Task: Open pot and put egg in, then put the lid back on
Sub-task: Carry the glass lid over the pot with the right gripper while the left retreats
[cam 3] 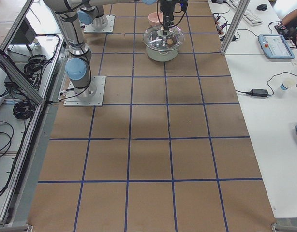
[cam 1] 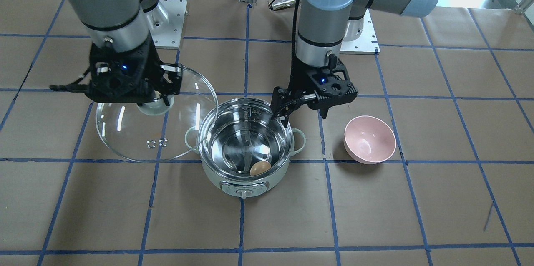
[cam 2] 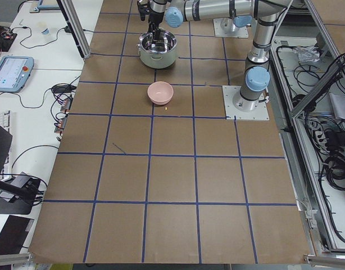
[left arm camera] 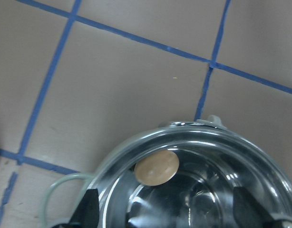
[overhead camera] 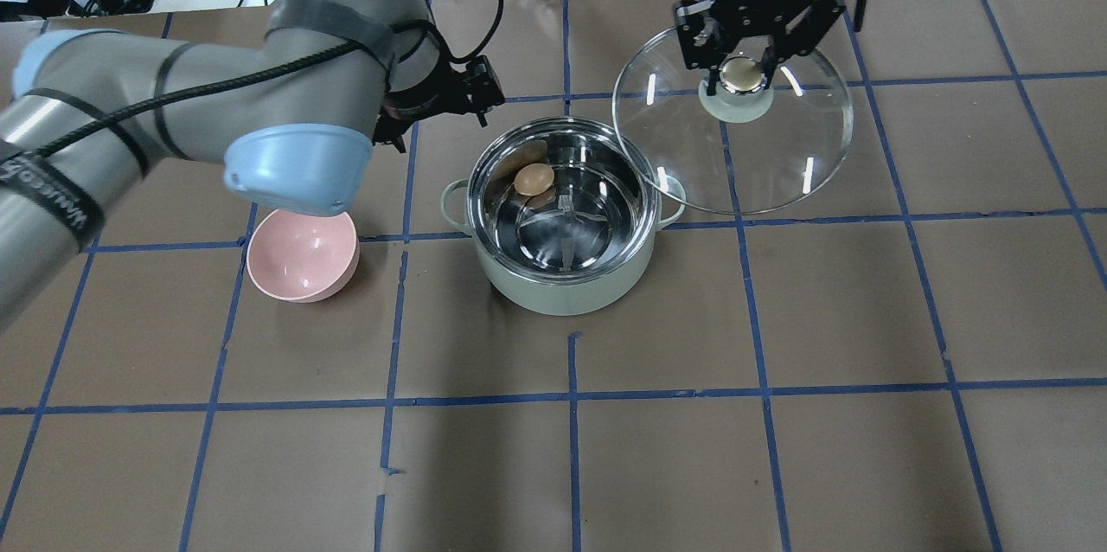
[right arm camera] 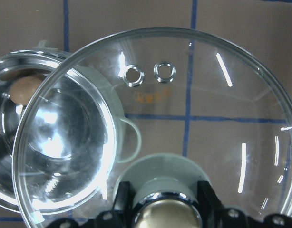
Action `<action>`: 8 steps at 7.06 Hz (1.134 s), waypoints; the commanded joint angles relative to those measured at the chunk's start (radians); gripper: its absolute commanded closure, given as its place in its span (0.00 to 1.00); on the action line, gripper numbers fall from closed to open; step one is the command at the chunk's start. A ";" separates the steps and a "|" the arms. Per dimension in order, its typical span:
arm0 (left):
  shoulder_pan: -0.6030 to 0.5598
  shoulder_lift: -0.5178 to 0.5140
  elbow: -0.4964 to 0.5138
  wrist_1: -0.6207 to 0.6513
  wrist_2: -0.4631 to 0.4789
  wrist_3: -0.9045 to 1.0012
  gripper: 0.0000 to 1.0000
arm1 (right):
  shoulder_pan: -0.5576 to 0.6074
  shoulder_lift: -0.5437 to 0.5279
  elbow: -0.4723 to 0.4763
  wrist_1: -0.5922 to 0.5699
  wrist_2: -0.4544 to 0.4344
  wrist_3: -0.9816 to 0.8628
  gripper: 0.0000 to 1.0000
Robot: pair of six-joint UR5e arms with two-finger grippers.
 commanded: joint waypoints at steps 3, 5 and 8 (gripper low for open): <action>0.168 0.147 0.130 -0.450 0.005 0.350 0.00 | 0.194 0.167 -0.008 -0.195 0.010 0.281 0.94; 0.234 0.147 0.231 -0.575 0.003 0.509 0.00 | 0.205 0.181 -0.003 -0.216 0.008 0.366 0.94; 0.258 0.127 0.232 -0.575 -0.011 0.608 0.00 | 0.226 0.199 0.003 -0.235 0.018 0.369 0.94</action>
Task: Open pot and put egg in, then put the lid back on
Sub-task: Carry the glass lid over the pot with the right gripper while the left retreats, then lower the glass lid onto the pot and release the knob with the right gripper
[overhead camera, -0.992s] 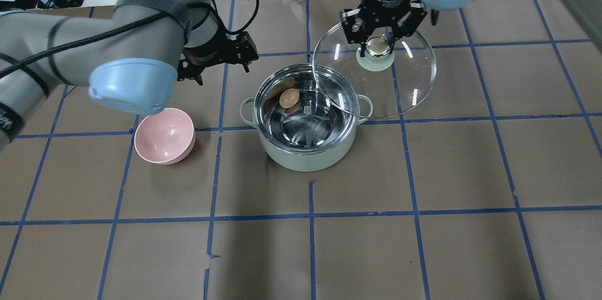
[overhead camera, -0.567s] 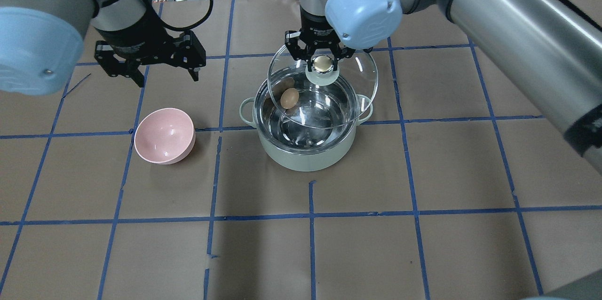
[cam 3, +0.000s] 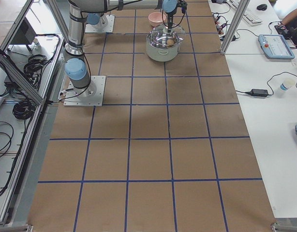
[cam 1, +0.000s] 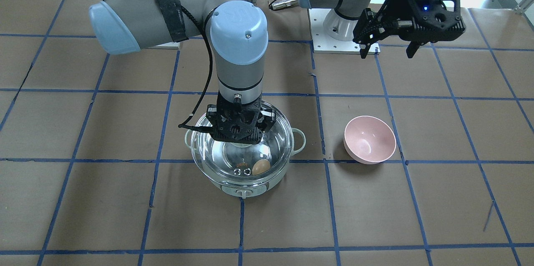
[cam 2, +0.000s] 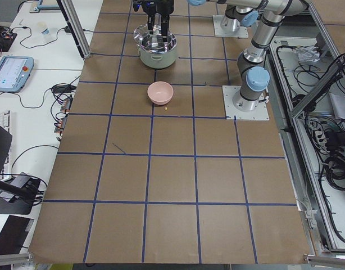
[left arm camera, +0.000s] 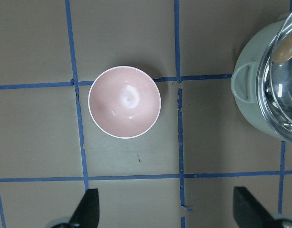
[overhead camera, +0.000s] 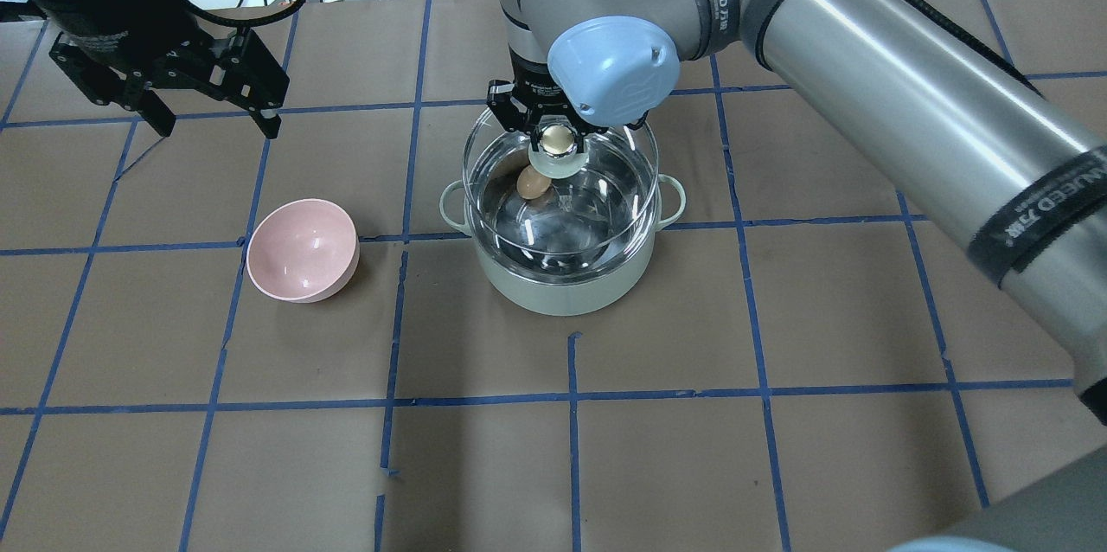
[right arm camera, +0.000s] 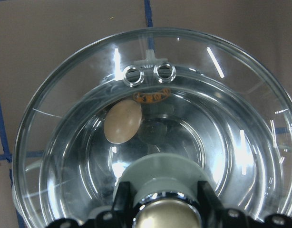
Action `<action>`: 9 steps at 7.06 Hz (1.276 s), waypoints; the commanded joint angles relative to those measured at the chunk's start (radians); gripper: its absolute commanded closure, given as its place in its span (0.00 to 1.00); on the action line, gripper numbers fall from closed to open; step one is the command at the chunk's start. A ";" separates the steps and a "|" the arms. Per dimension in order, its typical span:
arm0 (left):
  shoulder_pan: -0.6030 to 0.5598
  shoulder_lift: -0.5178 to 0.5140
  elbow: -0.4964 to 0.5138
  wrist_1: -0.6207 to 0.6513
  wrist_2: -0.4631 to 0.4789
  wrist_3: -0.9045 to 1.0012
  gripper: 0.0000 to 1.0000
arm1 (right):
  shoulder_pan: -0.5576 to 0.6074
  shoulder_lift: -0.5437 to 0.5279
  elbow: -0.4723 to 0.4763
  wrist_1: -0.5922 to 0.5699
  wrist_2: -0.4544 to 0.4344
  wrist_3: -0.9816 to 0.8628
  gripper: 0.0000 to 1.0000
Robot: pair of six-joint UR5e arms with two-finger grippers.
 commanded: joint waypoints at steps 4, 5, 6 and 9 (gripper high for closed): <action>-0.012 -0.044 -0.029 0.109 -0.018 0.021 0.00 | 0.003 0.004 0.029 0.007 0.023 -0.012 0.94; -0.013 -0.039 -0.029 0.104 -0.015 0.021 0.00 | 0.005 0.003 0.032 0.007 0.025 -0.018 0.94; -0.013 -0.039 -0.028 0.104 -0.025 0.019 0.00 | 0.005 0.003 0.032 0.007 0.025 -0.021 0.94; -0.013 -0.036 -0.018 0.075 -0.030 -0.049 0.00 | 0.003 0.003 0.035 0.012 0.028 -0.021 0.94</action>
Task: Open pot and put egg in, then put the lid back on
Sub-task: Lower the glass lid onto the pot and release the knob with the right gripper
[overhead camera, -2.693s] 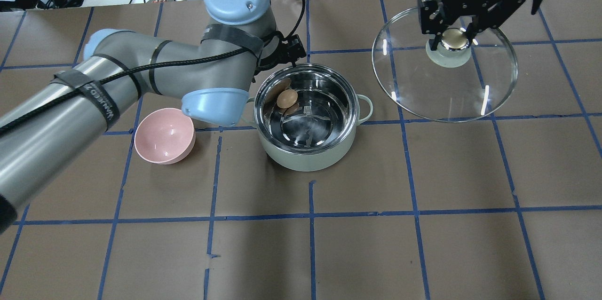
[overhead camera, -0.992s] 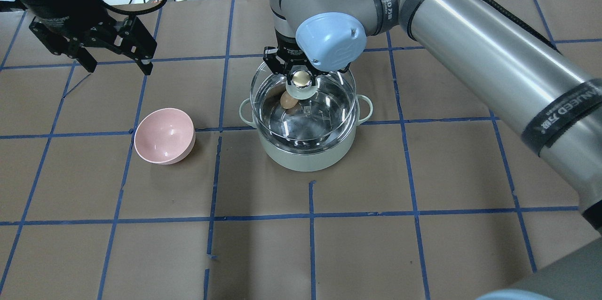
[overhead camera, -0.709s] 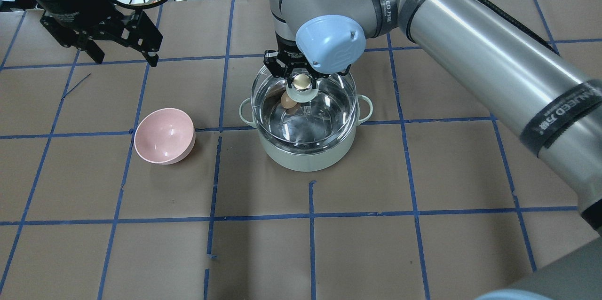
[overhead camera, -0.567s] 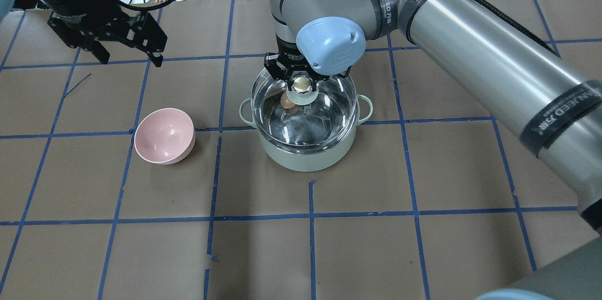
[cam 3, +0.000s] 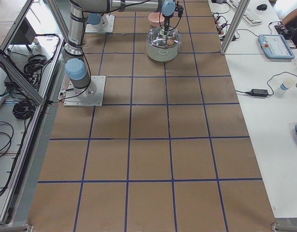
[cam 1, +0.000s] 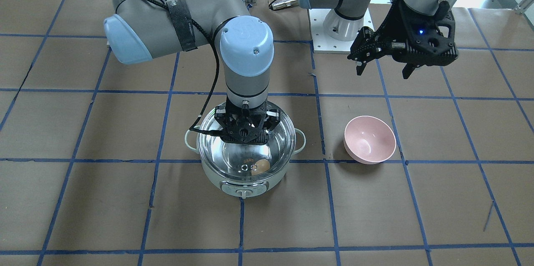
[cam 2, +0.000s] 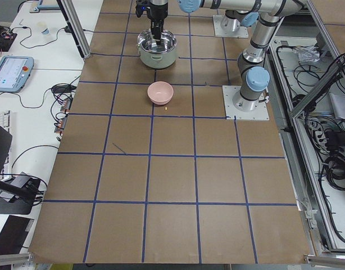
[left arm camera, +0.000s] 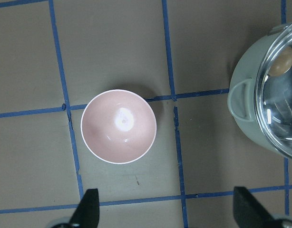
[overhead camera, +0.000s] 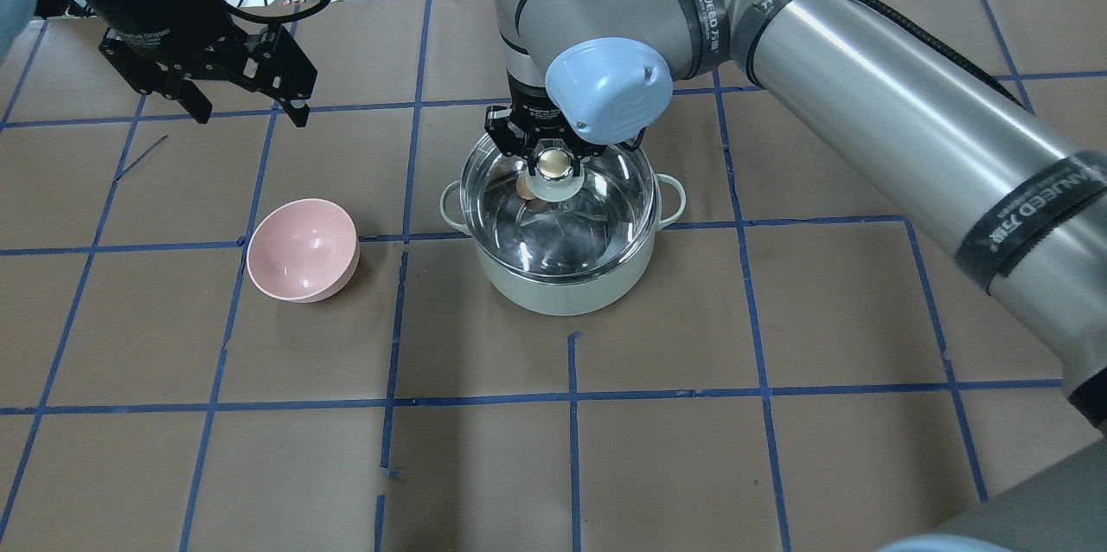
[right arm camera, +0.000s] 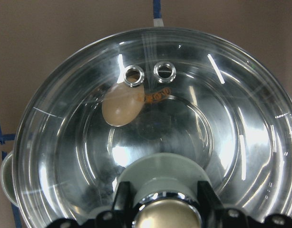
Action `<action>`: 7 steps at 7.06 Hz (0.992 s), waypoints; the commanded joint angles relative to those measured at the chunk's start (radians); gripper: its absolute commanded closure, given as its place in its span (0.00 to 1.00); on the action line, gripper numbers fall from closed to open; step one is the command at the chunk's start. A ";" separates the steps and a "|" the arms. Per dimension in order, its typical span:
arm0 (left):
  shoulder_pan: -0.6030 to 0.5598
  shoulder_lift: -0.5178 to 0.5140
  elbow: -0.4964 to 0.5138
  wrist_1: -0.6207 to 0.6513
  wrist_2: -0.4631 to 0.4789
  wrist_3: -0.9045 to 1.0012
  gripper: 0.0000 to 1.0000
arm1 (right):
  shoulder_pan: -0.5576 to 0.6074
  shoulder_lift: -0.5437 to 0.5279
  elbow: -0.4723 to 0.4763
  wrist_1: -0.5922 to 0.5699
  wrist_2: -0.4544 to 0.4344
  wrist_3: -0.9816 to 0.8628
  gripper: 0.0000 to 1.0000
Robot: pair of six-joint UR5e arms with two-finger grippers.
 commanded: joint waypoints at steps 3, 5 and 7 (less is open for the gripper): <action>-0.025 0.009 -0.002 -0.018 0.002 -0.110 0.00 | -0.001 -0.001 0.004 0.005 -0.010 -0.016 0.94; -0.031 0.011 -0.004 -0.012 -0.001 -0.111 0.00 | -0.001 -0.002 0.023 0.000 -0.013 -0.024 0.94; -0.031 0.011 -0.005 -0.012 -0.001 -0.110 0.00 | -0.001 -0.002 0.025 0.000 -0.004 -0.021 0.93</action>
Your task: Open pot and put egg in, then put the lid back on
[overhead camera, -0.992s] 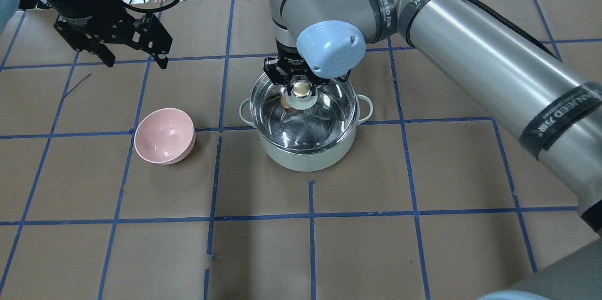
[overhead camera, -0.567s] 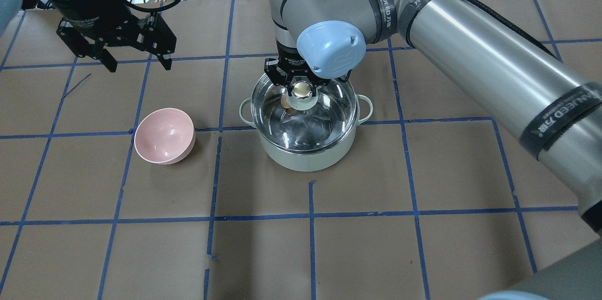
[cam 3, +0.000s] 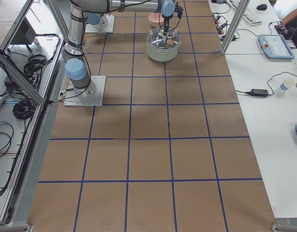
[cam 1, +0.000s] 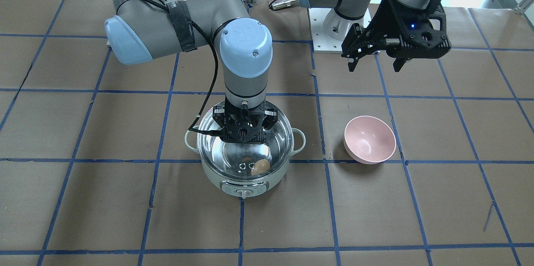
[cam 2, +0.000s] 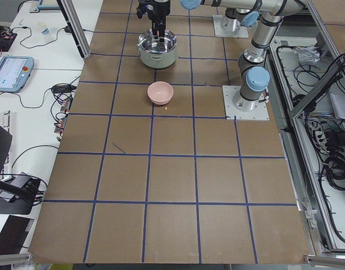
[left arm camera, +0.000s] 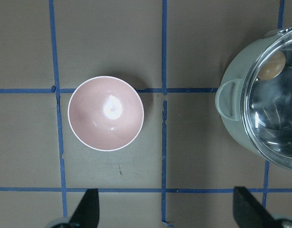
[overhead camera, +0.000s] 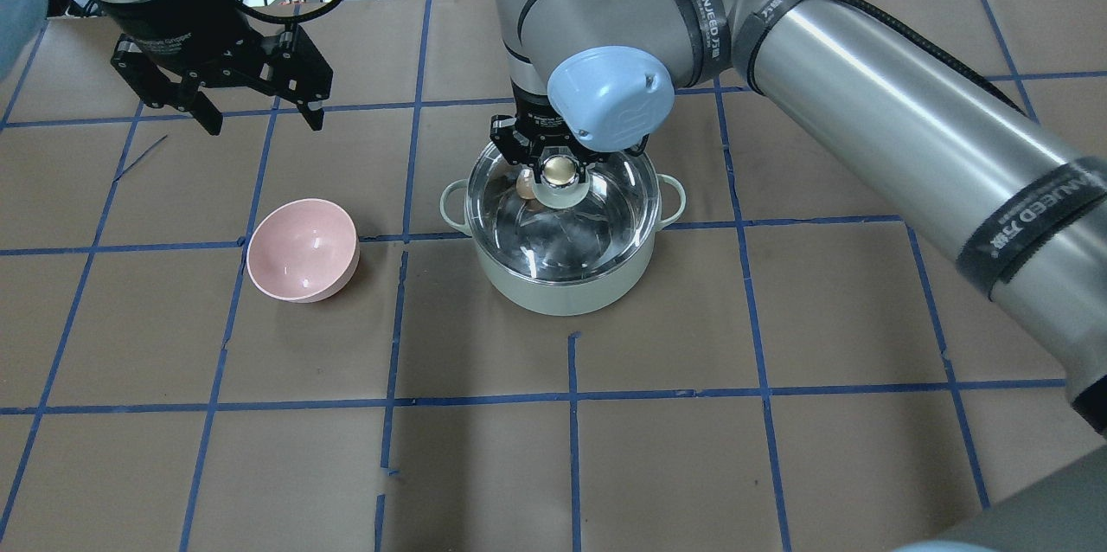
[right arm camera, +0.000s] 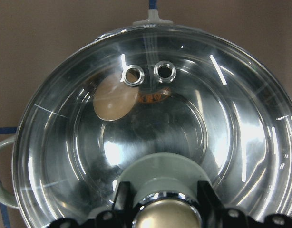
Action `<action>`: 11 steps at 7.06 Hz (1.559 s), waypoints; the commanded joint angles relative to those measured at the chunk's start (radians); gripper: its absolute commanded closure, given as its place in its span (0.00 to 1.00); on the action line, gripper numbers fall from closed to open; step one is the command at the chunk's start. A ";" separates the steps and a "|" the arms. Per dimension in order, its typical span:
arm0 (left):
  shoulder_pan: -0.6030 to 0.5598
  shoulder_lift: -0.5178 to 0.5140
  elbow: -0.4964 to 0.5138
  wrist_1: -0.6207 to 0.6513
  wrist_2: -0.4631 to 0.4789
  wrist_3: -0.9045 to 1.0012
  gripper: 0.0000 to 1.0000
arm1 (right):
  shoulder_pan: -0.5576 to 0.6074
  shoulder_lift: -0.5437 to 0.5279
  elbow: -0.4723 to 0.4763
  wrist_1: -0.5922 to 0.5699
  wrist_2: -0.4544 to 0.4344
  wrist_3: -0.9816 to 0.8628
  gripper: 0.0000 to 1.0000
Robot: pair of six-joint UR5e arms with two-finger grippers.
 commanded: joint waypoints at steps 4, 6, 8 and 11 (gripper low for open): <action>0.000 0.000 -0.001 0.000 -0.002 0.000 0.00 | 0.000 0.002 -0.004 -0.010 -0.002 0.016 0.09; 0.000 0.000 -0.001 0.000 -0.002 0.000 0.00 | -0.020 -0.065 -0.058 0.005 0.003 0.002 0.00; 0.000 0.000 -0.001 0.000 0.000 0.000 0.00 | -0.166 -0.259 -0.060 0.265 0.008 -0.042 0.00; 0.000 0.000 0.000 0.000 -0.002 0.000 0.00 | -0.401 -0.432 0.015 0.398 -0.003 -0.277 0.00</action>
